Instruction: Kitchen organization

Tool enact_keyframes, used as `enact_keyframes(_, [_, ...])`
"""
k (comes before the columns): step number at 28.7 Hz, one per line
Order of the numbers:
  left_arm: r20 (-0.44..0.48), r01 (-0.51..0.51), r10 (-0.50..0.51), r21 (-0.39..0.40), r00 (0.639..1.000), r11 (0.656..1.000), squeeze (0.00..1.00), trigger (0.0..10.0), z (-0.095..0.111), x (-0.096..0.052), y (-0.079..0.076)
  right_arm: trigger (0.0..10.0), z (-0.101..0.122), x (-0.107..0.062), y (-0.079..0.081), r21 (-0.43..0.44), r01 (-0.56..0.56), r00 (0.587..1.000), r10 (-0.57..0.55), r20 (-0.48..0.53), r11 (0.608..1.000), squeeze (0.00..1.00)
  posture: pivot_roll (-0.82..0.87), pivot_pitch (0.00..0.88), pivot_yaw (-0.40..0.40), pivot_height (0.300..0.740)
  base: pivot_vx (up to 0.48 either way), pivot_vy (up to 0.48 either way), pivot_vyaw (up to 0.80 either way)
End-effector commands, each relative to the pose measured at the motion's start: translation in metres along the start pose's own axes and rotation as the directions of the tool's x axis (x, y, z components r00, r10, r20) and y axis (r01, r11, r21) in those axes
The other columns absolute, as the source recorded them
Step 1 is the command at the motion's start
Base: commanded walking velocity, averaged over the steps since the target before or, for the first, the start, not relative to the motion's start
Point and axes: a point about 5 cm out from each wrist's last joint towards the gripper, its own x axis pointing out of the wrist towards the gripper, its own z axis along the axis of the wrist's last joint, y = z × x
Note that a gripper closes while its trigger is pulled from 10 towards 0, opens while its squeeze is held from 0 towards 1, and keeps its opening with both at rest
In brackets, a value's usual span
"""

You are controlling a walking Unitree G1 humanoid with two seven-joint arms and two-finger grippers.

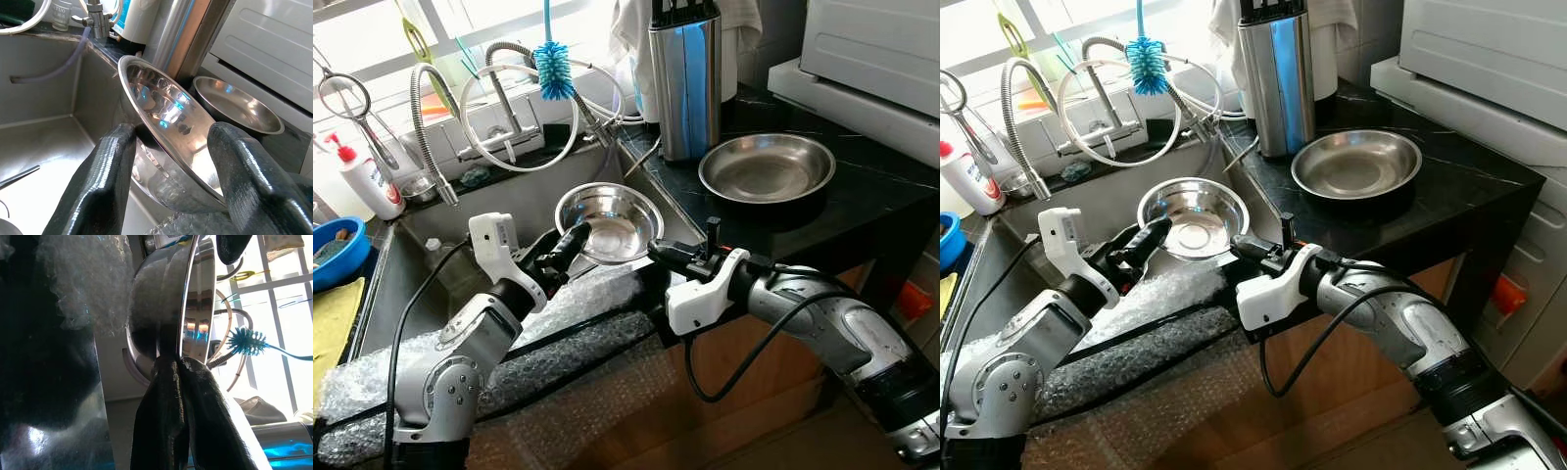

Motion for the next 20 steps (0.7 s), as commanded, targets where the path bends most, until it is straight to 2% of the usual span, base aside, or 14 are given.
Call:
enact_keyframes(1, [-0.001,-0.005,0.005,0.028,1.0,1.0,0.0,0.0,0.0039,-0.0023,0.0002,10.0,0.0083,0.0063,-0.0074,-0.023,0.022,0.999,-0.021,0.045,0.999,0.0,-0.12,0.0,0.213,0.74,0.0,0.0,0.0])
enact_keyframes(20, [-0.001,-0.029,0.03,0.043,1.0,0.999,0.0,0.0,0.0041,-0.0024,0.0026,10.0,-0.0013,0.0065,-0.0074,-0.092,0.003,1.0,-0.002,0.009,0.996,0.0,-0.12,0.0,0.214,0.74,0.0,0.0,0.0])
